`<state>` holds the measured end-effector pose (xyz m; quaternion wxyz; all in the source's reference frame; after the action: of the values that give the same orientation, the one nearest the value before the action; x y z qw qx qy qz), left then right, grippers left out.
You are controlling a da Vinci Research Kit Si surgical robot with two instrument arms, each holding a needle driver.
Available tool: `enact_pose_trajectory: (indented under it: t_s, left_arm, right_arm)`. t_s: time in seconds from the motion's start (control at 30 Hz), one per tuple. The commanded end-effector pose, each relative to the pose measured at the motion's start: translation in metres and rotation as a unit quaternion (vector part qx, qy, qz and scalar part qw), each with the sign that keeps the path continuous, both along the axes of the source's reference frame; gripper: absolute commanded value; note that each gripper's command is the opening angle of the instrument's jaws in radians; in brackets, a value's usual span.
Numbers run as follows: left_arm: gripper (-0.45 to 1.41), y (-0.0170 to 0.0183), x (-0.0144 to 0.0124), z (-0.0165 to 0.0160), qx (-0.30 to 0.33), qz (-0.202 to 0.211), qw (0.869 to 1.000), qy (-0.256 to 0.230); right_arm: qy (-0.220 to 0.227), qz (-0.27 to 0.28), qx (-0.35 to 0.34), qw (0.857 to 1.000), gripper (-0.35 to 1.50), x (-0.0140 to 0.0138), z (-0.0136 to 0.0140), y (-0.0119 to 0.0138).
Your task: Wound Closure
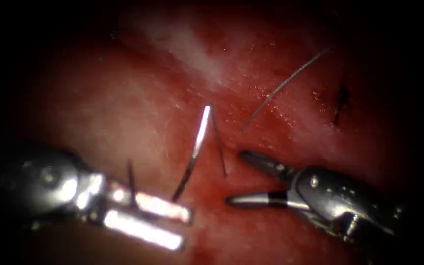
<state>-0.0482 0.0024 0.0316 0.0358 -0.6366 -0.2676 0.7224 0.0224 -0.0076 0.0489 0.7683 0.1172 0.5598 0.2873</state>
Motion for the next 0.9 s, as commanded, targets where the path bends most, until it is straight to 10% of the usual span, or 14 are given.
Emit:
enact_pose_trajectory:
  t_s: [0.03,0.4,0.57,0.9]
  left_arm:
    - [-0.45,-0.0001,-0.0006,0.0002,-0.002,0.0,1.0,-0.001]
    - [-0.45,-0.0004,-0.0009,-0.0006,-0.004,-0.002,1.0,0.002]
    - [-0.45,-0.0004,-0.0008,-0.0009,-0.003,-0.002,1.0,0.001]
    - [-0.45,0.0004,0.0002,-0.0004,-0.004,-0.008,1.0,0.007]
  right_arm:
    - [-0.003,-0.003,-0.001,1.0,0.89,0.0012,0.0009,0.0]
    - [-0.032,-0.025,-0.005,0.999,0.64,0.0034,0.0041,-0.0016]
    - [-0.034,-0.03,-0.011,0.999,-0.35,0.0031,0.0055,-0.0021]
    - [-0.083,-0.002,-0.015,0.996,-0.35,0.0008,0.0031,-0.0021]
